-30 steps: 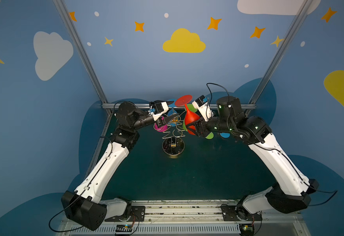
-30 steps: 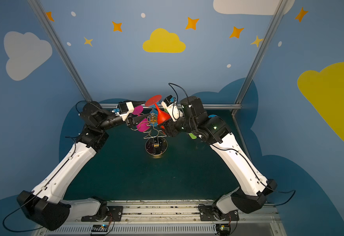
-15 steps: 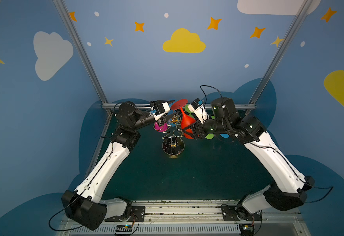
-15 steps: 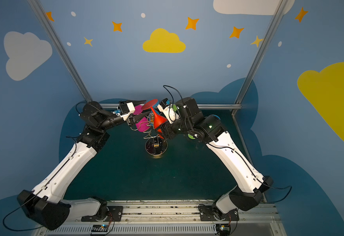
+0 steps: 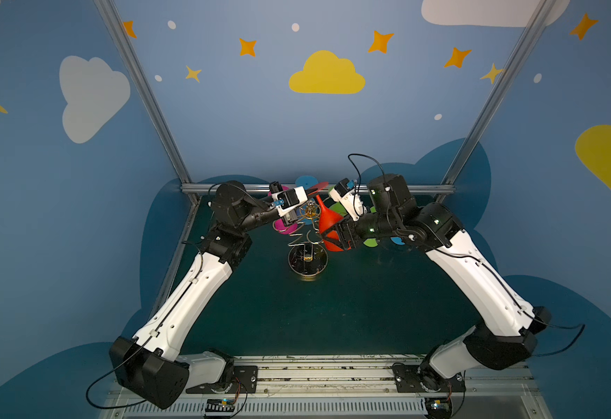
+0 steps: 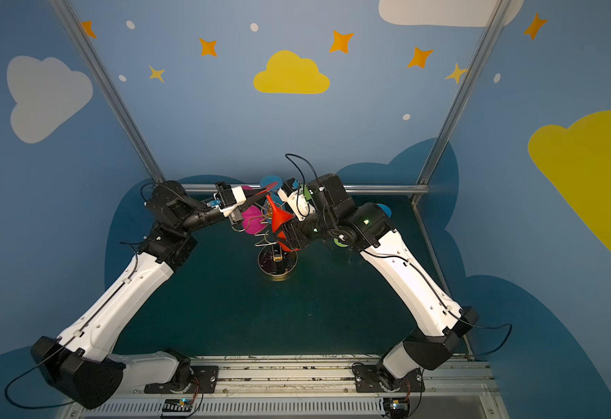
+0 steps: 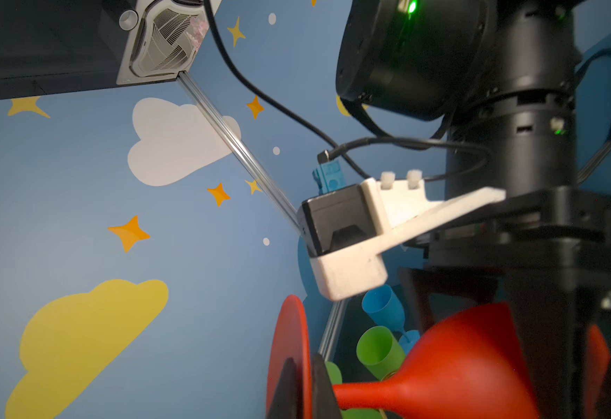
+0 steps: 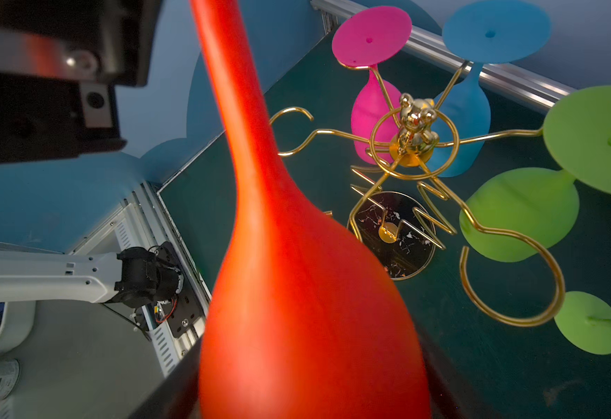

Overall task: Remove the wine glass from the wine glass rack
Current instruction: 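Carry the red glass with the right gripper while the left arm draws back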

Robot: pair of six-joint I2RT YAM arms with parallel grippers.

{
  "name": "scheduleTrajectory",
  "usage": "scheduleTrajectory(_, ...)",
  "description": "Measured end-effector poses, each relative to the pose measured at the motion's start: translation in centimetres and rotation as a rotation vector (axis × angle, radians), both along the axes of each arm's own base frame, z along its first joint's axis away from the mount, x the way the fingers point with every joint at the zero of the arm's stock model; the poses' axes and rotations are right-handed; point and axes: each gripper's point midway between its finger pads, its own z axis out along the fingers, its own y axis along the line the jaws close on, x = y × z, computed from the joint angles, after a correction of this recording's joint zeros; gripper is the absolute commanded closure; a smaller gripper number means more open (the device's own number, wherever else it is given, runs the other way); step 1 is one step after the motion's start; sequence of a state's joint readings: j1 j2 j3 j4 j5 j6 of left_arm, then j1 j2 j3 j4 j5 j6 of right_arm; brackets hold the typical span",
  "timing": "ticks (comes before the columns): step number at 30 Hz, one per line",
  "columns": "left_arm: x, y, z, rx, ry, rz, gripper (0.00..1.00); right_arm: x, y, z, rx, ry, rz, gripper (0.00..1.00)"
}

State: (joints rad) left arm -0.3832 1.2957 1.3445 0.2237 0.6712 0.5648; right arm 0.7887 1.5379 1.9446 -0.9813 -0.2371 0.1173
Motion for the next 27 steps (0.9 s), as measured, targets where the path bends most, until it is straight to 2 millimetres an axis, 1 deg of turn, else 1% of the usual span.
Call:
scheduleTrajectory(3,0.2,0.1,0.2,-0.005,-0.007,0.014,0.97,-0.2,0.0,0.4,0.018,0.005,-0.001,0.43)
scheduleTrajectory(5,0.4,0.2,0.3,-0.012,-0.004,0.027,0.97,-0.3,-0.1,0.7,0.029,0.001,-0.005,0.33)
scheduleTrajectory(8,0.8,0.3,0.4,-0.04,0.035,0.055,0.97,-0.2,-0.7,1.4,0.069,-0.027,-0.025,0.21)
scheduleTrajectory(9,1.0,0.5,0.4,-0.061,0.065,0.07,0.97,-0.2,-1.1,2.0,0.094,-0.05,-0.036,0.19)
scheduleTrajectory(11,1.4,0.7,0.4,-0.104,0.127,0.094,0.97,-0.3,-2.2,3.2,0.149,-0.101,-0.052,0.17)
scheduleTrajectory(13,2.1,1.1,0.5,-0.152,0.18,0.129,0.97,-0.8,-3.7,4.1,0.199,-0.15,-0.073,0.16)
scheduleTrajectory(17,3.5,2.5,0.7,-0.248,0.285,0.204,0.97,-2.3,-7.9,7.1,0.305,-0.27,-0.142,0.16)
scheduleTrajectory(20,4.1,3.0,0.7,-0.299,0.344,0.227,0.97,-3.8,-10.1,9.2,0.373,-0.348,-0.172,0.17)
scheduleTrajectory(22,4.2,3.1,0.6,-0.323,0.376,0.23,0.97,-4.4,-11.1,9.7,0.397,-0.374,-0.192,0.19)
scheduleTrajectory(24,4.3,3.2,0.5,-0.341,0.405,0.228,0.97,-4.5,-11.6,9.7,0.414,-0.385,-0.212,0.2)
scheduleTrajectory(27,4.3,3.2,0.5,-0.362,0.437,0.22,0.97,-3.6,-11.3,8.8,0.414,-0.369,-0.234,0.23)
